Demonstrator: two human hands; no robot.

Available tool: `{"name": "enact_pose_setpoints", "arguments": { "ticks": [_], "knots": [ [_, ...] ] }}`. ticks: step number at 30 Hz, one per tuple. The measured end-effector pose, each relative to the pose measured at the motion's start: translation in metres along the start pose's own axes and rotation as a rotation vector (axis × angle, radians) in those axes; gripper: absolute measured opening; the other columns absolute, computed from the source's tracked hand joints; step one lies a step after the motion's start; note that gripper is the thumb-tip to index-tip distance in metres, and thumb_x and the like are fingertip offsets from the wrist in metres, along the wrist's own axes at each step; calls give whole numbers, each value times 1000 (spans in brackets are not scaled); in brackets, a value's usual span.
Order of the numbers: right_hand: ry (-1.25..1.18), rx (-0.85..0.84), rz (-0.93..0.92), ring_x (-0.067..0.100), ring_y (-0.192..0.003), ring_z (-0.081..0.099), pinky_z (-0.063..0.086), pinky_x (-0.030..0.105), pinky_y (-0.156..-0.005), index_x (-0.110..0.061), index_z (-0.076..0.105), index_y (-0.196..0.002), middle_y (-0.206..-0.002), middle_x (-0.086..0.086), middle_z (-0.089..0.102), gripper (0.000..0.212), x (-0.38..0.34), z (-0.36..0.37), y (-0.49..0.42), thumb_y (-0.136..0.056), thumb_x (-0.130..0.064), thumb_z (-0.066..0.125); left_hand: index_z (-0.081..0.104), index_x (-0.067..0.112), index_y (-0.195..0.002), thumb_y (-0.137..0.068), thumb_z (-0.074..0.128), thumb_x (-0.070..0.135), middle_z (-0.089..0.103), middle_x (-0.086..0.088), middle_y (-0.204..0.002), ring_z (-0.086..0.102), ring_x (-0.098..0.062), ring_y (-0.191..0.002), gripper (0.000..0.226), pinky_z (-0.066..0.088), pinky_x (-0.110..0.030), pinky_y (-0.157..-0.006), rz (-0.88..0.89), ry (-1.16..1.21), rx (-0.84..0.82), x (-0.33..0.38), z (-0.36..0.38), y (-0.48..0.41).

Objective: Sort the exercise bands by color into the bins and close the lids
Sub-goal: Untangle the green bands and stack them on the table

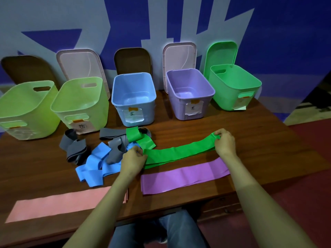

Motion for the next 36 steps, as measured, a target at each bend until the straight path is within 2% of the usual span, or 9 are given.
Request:
{"name": "enact_pose_setpoints", "arguments": {
  "ticks": [6, 17, 24, 29, 33, 36],
  "knots": [
    [65, -31, 35, 31, -108, 56, 52, 41, -87, -13, 60, -108, -118, 11, 58, 31, 12, 11, 0, -87, 7, 49, 54, 14, -82, -81, 63, 15, 67, -16, -84, 60, -34, -86, 9, 42, -32, -68, 32, -73, 11, -7, 4, -3],
    [90, -38, 40, 31, -107, 58, 55, 41, -83, -12, 61, -112, -118, 12, 60, 29, 14, 16, 3, -90, 2, 51, 57, 10, -90, -79, 59, 10, 65, -13, -84, 60, -32, -83, 11, 48, -36, -72, 42, -100, 12, -8, 9, -3],
    [215, -60, 9, 29, -115, 50, 49, 37, -88, -11, 56, -122, -122, 12, 55, 33, 6, 18, 6, -91, -1, 51, 54, 9, -96, -76, 61, 6, 63, -11, -84, 60, -32, -82, 21, 49, -39, -70, 122, -172, 45, -3, 11, 2],
    [321, -63, -1, 28, -121, 38, 42, 37, -95, -12, 55, -126, -130, 10, 43, 36, 1, 17, 11, -91, -5, 50, 57, 9, -105, -80, 66, 12, 51, -9, -105, 57, -32, -90, 27, 44, -39, -74, 183, -303, 85, 2, 9, 4],
    [366, -67, -18, 28, -123, 35, 36, 39, -99, -15, 53, -128, -133, 9, 42, 37, -3, 16, 17, -92, -11, 49, 66, 7, -95, -83, 61, 9, 57, -11, -97, 57, -30, -92, 13, 46, -37, -70, 288, -334, 98, 7, 11, 5],
    [363, -46, -51, 28, -126, 32, 33, 40, -102, -14, 51, -130, -135, 9, 42, 37, -9, 14, 23, -92, -15, 48, 69, 7, -95, -88, 55, 12, 61, -12, -96, 58, -31, -91, 17, 49, -38, -72, 372, -362, 99, 13, 15, 8]
  ]
}}
Point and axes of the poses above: each hand's wrist, its own y-axis away from the middle knuckle, its own z-axis out of the palm, x = y × z, the point moved 5 cm from there along -y, towards the middle knuckle
